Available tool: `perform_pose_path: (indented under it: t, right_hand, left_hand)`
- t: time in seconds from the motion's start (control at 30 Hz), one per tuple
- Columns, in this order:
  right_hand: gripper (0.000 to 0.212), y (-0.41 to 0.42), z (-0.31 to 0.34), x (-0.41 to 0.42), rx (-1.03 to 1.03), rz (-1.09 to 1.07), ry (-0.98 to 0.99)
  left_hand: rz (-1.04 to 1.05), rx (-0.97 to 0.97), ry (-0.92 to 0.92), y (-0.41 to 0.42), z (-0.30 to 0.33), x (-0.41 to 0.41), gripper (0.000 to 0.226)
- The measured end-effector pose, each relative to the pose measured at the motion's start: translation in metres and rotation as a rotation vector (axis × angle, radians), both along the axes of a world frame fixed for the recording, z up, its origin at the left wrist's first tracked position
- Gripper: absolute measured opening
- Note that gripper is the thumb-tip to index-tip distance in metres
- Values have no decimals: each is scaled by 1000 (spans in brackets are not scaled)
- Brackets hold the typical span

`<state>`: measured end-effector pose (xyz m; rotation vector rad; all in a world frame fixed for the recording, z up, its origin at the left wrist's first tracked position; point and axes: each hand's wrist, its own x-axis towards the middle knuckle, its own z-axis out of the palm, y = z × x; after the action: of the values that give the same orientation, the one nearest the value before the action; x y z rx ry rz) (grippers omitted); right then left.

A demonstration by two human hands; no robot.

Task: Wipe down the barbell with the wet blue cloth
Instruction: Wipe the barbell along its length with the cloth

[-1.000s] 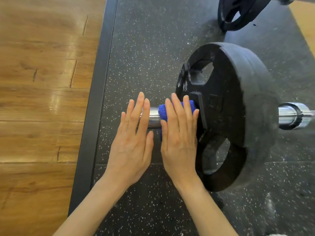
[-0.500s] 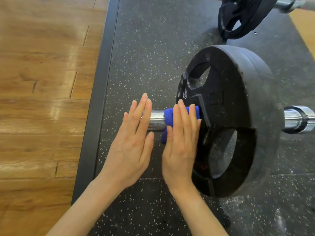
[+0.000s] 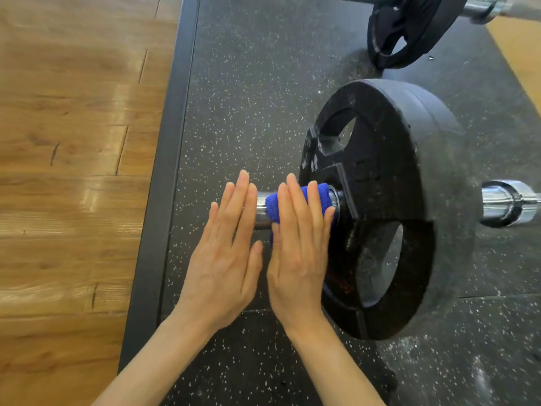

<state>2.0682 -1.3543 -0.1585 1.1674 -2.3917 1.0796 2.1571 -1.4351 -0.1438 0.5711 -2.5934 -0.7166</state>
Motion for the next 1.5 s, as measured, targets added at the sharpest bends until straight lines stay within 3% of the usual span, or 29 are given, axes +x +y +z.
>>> perform_pose_path:
  t: [0.13,0.3,0.87,1.0,1.17,1.3,1.4,1.5]
  right_hand:
    - [49,8,-9,15,-70,-52,-107]
    - [46,-23,4,-19,-20,-62,3]
    - [49,-42,-2,-33,13,-26,-46]
    - [44,-68,14,-62,32,-22,58]
    - [49,-70,1,-43,-52,-127,-87]
    - [50,-64,-13,-45,-11,-22,35]
    - [54,-58,-16,-41,-99,-51,-86]
    - [52,-83,-4,-54,-85,-121,-31]
  left_hand:
    - [-15,44,15,-2,3,-2,69]
    - [-50,88,31,-12,5,-9,68]
    - [-21,236,102,-49,9,-48,62]
    - [-11,285,110,-59,10,-55,61]
    - [-50,283,99,-69,12,-59,61]
    - [-83,281,90,-76,11,-62,59]
    - [-75,240,77,-79,10,-65,60]
    - [-62,226,79,-81,11,-68,61]
